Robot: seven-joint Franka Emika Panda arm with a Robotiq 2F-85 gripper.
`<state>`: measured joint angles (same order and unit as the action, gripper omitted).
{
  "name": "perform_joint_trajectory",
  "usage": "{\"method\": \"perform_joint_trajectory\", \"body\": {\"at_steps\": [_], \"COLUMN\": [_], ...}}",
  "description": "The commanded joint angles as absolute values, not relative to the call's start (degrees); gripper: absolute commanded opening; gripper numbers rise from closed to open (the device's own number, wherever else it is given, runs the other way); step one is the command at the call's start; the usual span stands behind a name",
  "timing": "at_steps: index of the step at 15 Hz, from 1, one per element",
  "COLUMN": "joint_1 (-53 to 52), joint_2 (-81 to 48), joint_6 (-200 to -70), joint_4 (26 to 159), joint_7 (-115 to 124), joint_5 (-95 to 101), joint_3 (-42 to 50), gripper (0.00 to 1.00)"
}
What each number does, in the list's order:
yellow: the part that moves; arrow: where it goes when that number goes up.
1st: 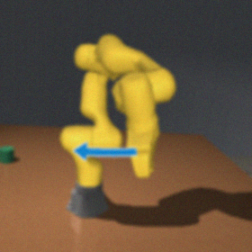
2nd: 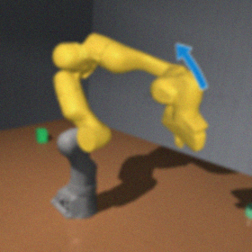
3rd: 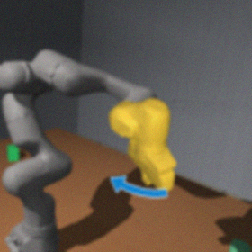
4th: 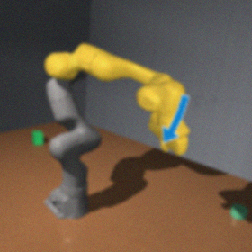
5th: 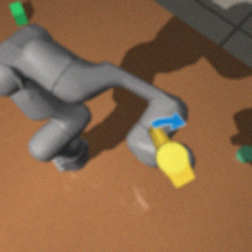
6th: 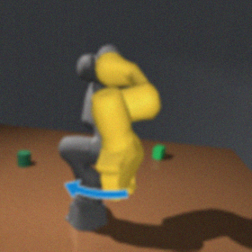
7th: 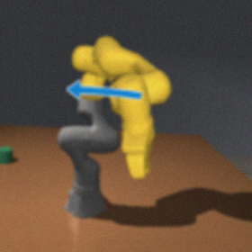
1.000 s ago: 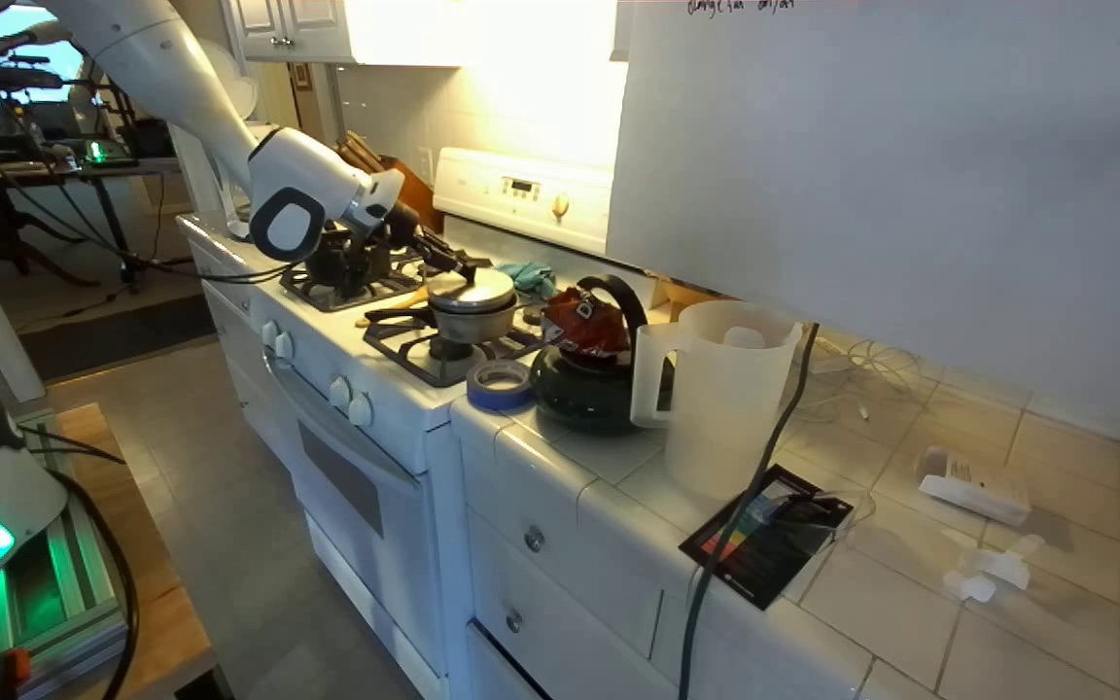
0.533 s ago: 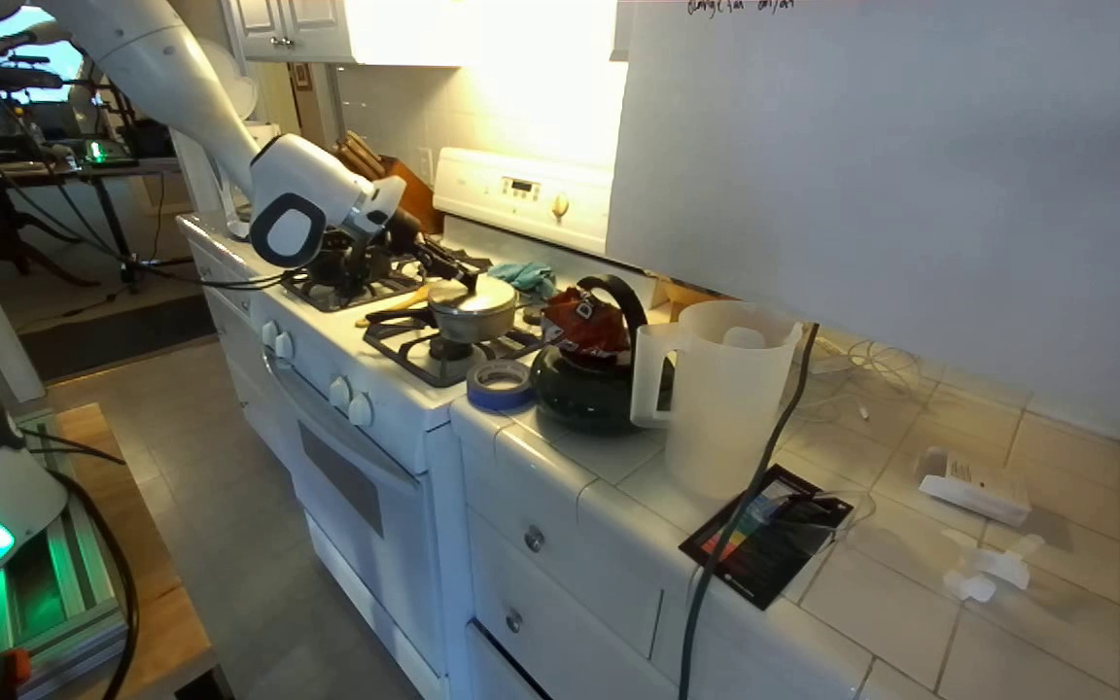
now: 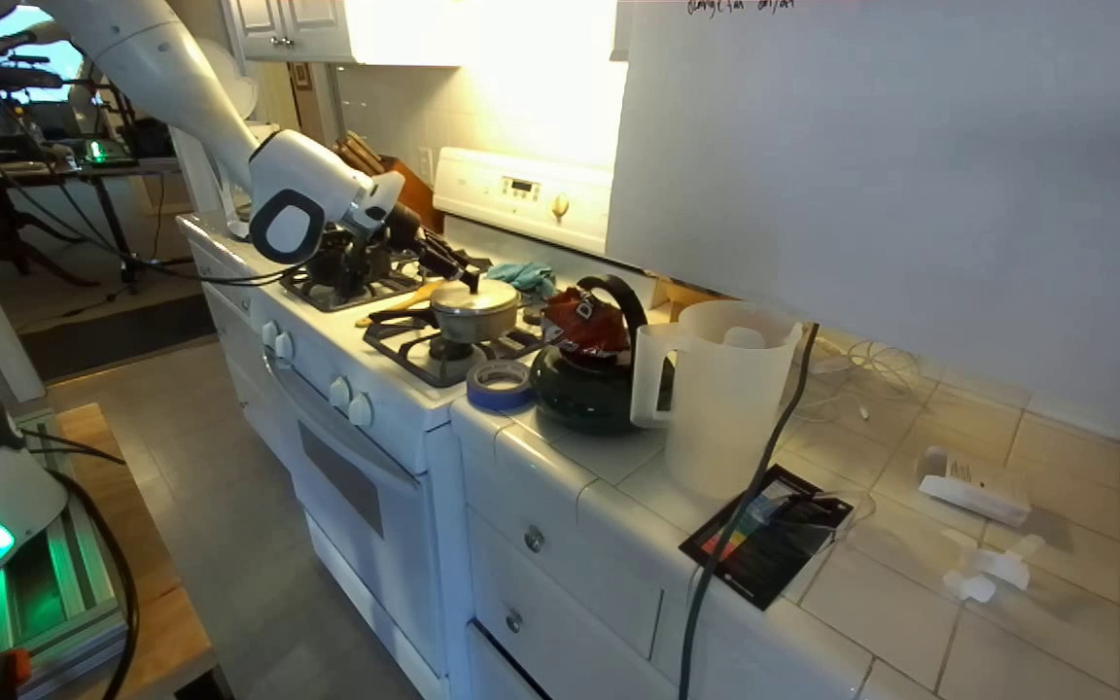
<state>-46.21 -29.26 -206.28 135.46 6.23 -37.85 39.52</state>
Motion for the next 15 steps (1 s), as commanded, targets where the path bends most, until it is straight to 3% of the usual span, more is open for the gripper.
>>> {"method": "perform_joint_trajectory", "body": {"at_steps": [1,9,13,14,15], "joint_1": [-49.12,-59.39,-56.91,-56.36,-57.44], "joint_2": [-21.46,1.9,12.29,11.59,5.77], "joint_6": [-204.11,-197.05,-197.1,-192.9,-197.08], "joint_4": [138.96,154.4,162.61,157.6,158.72], "joint_7": [5.41,4.68,4.4,-0.84,5.21], "joint_5": [-39.59,-39.84,-40.53,-47.56,-41.68], "joint_3": [41.27,46.47,47.32,47.72,47.07], "gripper": [1.0,1.0,1.0,1.0,1.0]}}
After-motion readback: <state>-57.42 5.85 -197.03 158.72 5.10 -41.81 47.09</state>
